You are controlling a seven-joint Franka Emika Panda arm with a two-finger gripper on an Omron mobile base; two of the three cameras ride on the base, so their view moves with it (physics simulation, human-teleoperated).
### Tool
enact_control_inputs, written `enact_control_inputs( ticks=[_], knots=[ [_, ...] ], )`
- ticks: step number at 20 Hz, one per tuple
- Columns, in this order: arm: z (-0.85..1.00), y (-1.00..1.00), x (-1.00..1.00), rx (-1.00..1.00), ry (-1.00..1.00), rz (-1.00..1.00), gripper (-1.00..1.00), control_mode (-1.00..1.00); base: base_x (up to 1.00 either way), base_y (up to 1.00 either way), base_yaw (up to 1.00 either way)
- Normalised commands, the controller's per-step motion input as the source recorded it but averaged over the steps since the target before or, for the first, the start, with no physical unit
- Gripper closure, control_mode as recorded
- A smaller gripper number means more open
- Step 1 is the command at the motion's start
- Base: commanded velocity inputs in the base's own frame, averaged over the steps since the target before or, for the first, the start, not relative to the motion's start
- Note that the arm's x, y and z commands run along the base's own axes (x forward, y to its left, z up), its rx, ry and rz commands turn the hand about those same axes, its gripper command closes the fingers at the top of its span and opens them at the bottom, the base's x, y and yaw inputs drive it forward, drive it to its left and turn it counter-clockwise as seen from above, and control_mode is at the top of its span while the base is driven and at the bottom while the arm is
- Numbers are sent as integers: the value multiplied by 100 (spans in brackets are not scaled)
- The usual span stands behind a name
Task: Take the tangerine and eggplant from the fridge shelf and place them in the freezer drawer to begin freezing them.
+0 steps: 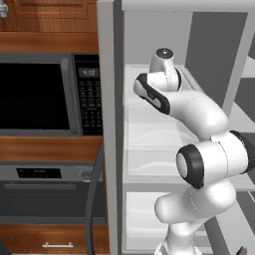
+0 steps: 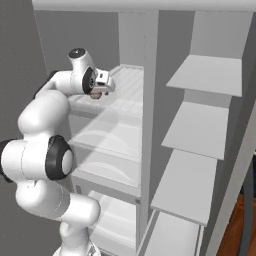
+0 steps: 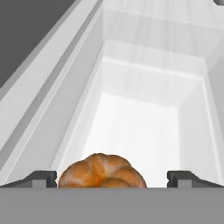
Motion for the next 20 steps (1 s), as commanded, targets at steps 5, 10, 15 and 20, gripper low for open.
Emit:
enact_control_inputs(
  ticks=[5, 10, 15, 20],
  knots=[
    [-30, 5, 1, 0, 0, 5, -100, -100, 0, 0, 0],
    [-34, 0, -19, 0, -2, 5, -100, -100, 0, 0, 0],
    [-33, 0, 0, 0, 0, 4, -100, -100, 0, 0, 0],
    [-27, 0, 0, 0, -3, 2, 100, -100, 0, 0, 0]
  ],
)
